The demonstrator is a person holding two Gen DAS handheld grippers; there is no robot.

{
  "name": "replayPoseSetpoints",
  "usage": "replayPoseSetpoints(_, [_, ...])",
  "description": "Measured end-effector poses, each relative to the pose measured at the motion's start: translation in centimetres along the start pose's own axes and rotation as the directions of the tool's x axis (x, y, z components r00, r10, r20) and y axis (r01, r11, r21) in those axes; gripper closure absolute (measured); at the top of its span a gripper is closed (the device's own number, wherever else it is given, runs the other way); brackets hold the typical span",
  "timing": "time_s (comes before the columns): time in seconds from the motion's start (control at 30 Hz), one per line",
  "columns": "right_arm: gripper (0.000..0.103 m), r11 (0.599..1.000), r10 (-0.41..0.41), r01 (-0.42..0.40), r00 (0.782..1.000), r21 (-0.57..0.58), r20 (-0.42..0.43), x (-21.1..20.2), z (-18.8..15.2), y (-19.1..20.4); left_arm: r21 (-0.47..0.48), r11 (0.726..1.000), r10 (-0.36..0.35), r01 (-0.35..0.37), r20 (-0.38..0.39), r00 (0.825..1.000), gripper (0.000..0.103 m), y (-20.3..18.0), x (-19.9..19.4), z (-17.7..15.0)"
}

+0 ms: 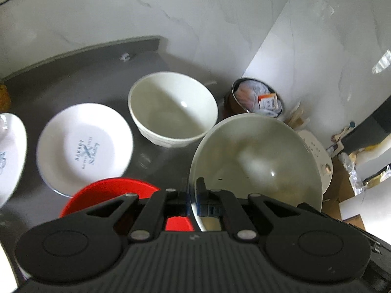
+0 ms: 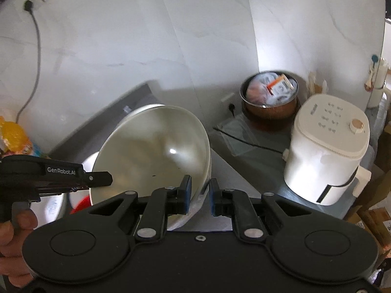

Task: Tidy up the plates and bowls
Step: 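Lift the white bowl and carry it over the red-and-black bowl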

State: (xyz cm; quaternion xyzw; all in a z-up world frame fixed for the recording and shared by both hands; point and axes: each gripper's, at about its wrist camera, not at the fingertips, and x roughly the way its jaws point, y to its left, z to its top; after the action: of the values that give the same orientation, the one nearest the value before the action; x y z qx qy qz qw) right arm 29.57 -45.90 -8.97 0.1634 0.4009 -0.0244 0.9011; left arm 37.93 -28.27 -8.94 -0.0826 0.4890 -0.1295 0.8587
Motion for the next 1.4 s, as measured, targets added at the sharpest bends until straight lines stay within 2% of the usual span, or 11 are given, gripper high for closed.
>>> replayPoseSetpoints(0.3, [0.088,0.999,0.033,-0.033,0.999,-0.009,0.038,-2.1,-0.8,2.9,-0.009,1.000,0.016,-0.016,0.058,0.998,0.100,2.1,-4.1,-0.6])
replayPoseSetpoints(0.67, [0.088,0.997,0.064,-0.063,0.997,-0.044,0.029,-2.6,-2.4,5.9,-0.036,0.998,0.046,-0.043,0.074,0.996,0.099,5.2,-6.7,-1.8])
replayPoseSetpoints(0.97, [0.088,0.994,0.081,-0.081,0.997,-0.069,0.000,-2.4,-3.8,8.6,-0.066,0.996,0.072,-0.068,0.056,0.996,0.099,8.1,-7.7,-2.9])
replayPoseSetpoints(1.4, [0.088,0.991,0.081,-0.088,0.994,-0.104,-0.072,-0.8,-5.3,10.8,-0.098,0.990,0.105,-0.105,0.002,0.994,0.099,11.0,-6.9,-4.3])
